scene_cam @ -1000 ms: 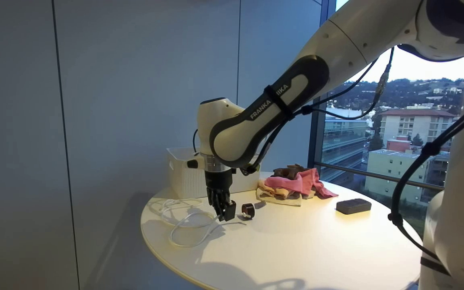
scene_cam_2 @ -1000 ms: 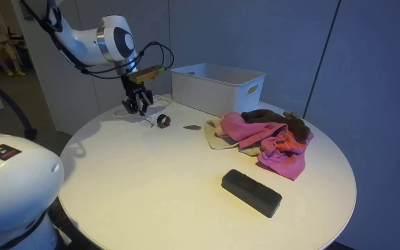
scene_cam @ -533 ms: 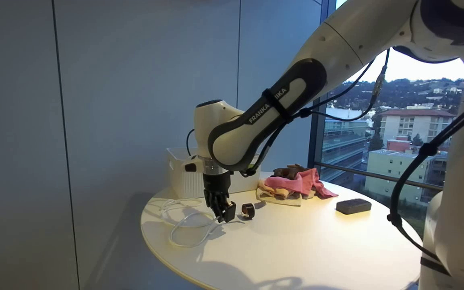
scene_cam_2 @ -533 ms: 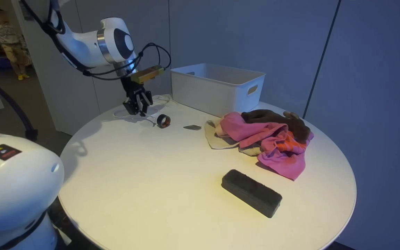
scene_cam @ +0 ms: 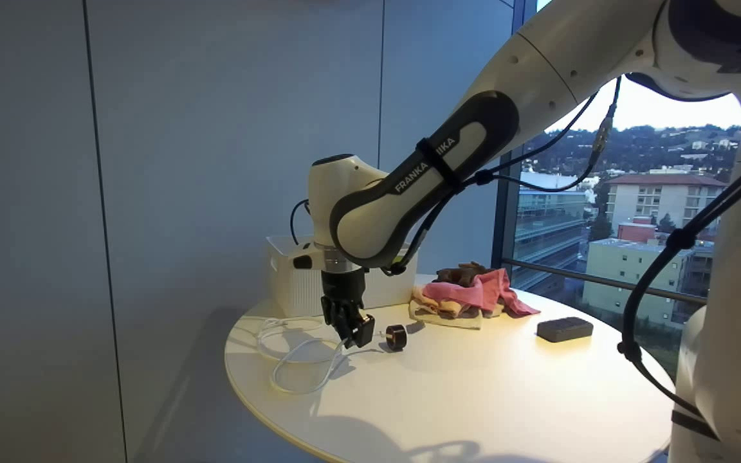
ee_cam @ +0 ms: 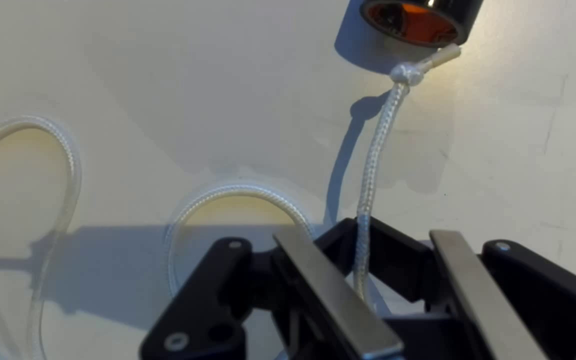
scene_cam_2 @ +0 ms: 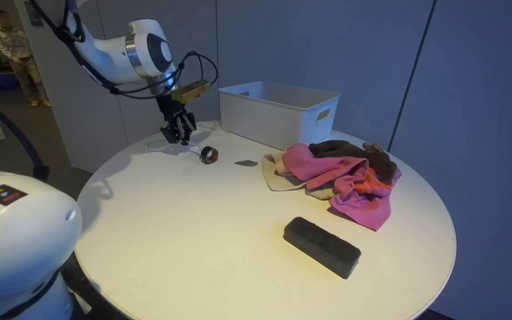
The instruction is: Thread the lace on the table into the hole of a masking tape
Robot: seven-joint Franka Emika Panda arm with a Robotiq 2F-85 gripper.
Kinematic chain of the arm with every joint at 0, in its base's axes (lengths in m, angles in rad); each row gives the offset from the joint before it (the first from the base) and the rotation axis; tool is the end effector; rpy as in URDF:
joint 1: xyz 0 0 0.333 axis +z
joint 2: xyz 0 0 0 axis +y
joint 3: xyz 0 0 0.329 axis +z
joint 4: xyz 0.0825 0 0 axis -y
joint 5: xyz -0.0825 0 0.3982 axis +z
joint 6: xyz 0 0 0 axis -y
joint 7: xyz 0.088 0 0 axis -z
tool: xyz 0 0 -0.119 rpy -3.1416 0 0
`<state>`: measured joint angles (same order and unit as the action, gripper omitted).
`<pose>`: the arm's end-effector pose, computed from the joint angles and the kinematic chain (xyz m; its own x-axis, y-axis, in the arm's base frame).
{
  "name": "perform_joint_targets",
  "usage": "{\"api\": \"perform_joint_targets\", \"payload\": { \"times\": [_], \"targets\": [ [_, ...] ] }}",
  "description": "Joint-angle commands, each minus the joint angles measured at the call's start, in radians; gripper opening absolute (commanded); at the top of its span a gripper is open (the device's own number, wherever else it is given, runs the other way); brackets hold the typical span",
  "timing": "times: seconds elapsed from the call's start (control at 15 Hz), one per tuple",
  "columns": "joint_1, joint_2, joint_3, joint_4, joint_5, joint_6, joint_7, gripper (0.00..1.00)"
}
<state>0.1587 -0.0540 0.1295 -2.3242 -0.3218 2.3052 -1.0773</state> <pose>0.4969 0.1377 0.3579 0.0064 0.9764 -0.2157 0.9921 0.0208 0.1237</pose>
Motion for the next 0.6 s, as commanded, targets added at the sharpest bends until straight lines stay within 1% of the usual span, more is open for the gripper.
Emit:
{"api": "perform_joint_targets", "payload": {
  "times": [0.0, 0.27, 0.33, 0.53],
  "targets": [
    [-0.013, 0.013, -0.010, 0.032, 0.002, -0.003, -0.050, 0.08],
    [-0.023, 0.028, -0.023, 0.043, 0.080, 0.000, -0.143, 0.08],
    [-0.021, 0.033, -0.025, 0.049, 0.128, -0.003, -0.211, 0.08],
    [-0.022, 0.041, -0.024, 0.059, 0.200, -0.013, -0.309, 0.08]
  ]
}}
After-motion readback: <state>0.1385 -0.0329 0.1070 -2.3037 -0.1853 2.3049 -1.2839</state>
